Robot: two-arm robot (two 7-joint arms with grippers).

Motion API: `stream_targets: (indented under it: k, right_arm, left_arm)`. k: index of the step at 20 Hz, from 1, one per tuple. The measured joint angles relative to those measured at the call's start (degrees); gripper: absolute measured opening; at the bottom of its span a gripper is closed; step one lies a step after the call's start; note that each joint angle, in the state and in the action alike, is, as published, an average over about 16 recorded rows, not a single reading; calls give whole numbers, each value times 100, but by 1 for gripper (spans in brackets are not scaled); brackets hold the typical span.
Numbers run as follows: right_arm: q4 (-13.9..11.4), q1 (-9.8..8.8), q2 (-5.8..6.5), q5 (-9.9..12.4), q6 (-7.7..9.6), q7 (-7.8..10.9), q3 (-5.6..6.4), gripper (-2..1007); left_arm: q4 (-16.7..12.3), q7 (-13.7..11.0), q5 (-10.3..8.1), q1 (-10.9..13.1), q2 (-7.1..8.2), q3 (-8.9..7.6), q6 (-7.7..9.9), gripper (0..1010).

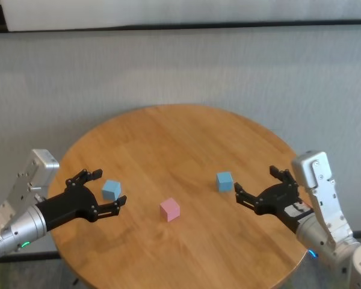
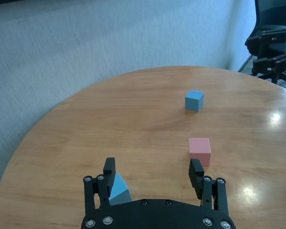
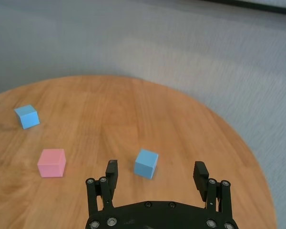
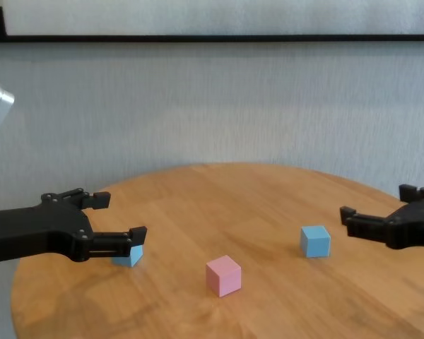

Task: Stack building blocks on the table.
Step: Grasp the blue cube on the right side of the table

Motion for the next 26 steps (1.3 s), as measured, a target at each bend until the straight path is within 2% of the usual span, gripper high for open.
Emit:
stream_targets:
  k: [6, 11, 26]
  right_arm:
    - [345, 129, -330, -14, 128, -58, 12, 1001]
    - [598, 237, -559, -56, 174, -100, 26, 1000]
    - [1343, 587, -1148, -452, 34, -252, -25, 1000]
  left_arm:
    - [7, -5, -2, -4, -4, 3, -6, 1000]
    - [10, -7, -4, -6, -6, 4, -8, 1000]
    - [17, -10, -8, -11, -11, 5, -14, 1000]
